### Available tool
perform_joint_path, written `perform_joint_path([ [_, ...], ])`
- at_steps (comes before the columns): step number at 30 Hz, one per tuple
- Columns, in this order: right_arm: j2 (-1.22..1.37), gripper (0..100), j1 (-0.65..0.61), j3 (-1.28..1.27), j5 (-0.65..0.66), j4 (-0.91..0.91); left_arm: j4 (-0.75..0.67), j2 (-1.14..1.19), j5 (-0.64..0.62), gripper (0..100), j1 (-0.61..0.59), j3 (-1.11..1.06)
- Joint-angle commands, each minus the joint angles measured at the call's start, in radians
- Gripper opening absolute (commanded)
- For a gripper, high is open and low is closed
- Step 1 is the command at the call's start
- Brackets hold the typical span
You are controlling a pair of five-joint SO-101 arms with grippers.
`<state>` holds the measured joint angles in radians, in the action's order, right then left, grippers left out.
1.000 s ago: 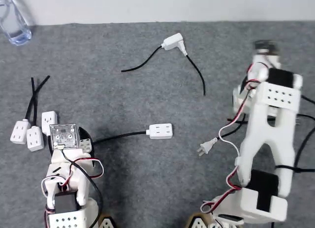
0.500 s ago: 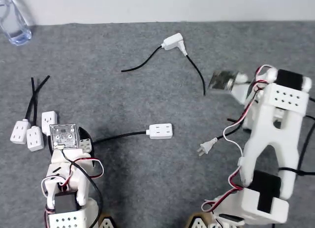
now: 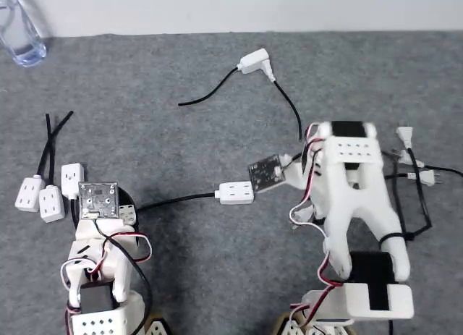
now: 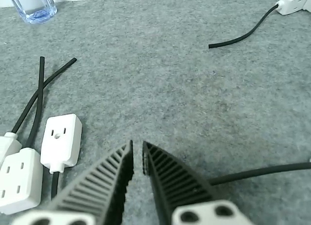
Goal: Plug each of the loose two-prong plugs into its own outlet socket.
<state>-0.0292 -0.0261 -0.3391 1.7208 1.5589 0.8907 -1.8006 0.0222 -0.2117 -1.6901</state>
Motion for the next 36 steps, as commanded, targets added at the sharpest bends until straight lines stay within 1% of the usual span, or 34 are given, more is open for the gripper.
perform_joint_path([
  [1,-0.036,19.4,-0.008,-0.046,0.058,-0.061,0.003,-0.014,0.006,3,0.002,0.007],
  [5,-0.036,19.4,-0.002,-0.071,0.104,-0.070,0.003,-0.014,0.006,3,0.002,0.007],
  [8,-0.035,19.4,-0.005,-0.071,0.106,-0.077,0.003,-0.014,0.006,3,0.002,0.007],
  [10,-0.033,19.4,-0.004,-0.072,0.106,-0.114,0.003,-0.014,0.006,3,0.002,0.007],
  [16,0.101,19.4,-0.004,-0.054,0.106,-0.209,0.003,-0.014,0.006,3,0.002,0.007],
  [19,0.180,19.3,-0.001,0.006,0.106,-0.199,0.003,-0.014,0.006,3,0.002,0.007],
  [22,0.245,19.1,0.004,0.084,0.106,-0.136,0.003,-0.014,0.006,3,0.002,0.007],
  [24,0.283,15.5,0.004,0.121,0.106,-0.105,0.003,-0.014,0.006,3,0.002,0.007],
  [27,0.334,2.4,0.004,0.157,0.101,-0.097,0.003,-0.014,0.006,3,0.002,0.007],
  [28,0.348,0.0,0.004,0.167,0.100,-0.097,0.003,-0.014,0.006,3,0.002,0.007],
  [29,0.358,1.7,0.004,0.176,0.098,-0.096,0.003,-0.014,0.006,3,0.002,0.007],
  [31,0.366,2.8,0.004,0.193,0.063,-0.096,0.003,-0.014,0.006,3,0.002,0.007],
  [33,0.361,0.5,-0.004,0.213,-0.005,-0.102,0.003,-0.014,0.006,3,0.002,0.007],
  [36,0.331,0.8,-0.007,0.267,-0.095,-0.108,0.003,-0.014,0.006,3,0.002,0.007],
])
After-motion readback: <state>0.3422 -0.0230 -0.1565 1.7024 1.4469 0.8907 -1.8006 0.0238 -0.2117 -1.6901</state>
